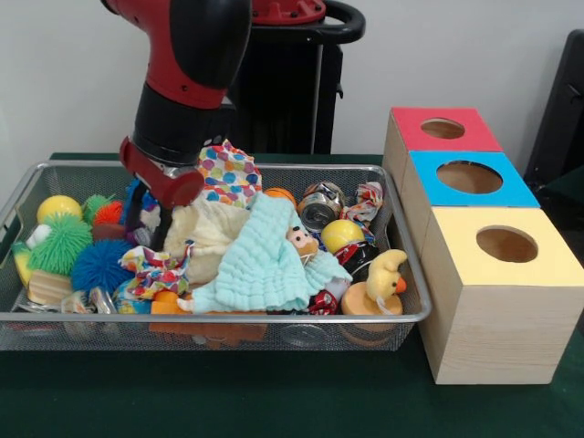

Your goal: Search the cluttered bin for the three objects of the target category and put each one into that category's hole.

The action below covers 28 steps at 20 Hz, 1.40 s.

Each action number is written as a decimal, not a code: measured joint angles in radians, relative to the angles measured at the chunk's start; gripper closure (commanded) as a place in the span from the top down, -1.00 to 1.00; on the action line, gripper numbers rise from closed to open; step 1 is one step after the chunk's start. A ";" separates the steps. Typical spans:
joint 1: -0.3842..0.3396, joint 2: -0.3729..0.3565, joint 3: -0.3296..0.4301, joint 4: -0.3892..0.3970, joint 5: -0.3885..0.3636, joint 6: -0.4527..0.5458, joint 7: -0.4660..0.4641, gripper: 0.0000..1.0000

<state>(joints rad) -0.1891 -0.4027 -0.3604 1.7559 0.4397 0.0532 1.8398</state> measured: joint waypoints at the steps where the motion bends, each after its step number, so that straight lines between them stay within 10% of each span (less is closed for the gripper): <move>1: -0.008 0.004 0.009 0.000 0.000 -0.010 0.000 1.00; 20: -0.031 0.035 0.049 0.007 0.001 -0.089 0.000 1.00; 21: -0.026 0.035 0.048 0.007 0.003 -0.089 0.000 -1.00; 28: -0.010 0.037 0.048 0.007 0.008 -0.089 0.000 -1.00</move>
<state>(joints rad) -0.1991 -0.3659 -0.3123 1.7627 0.4482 -0.0358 1.8401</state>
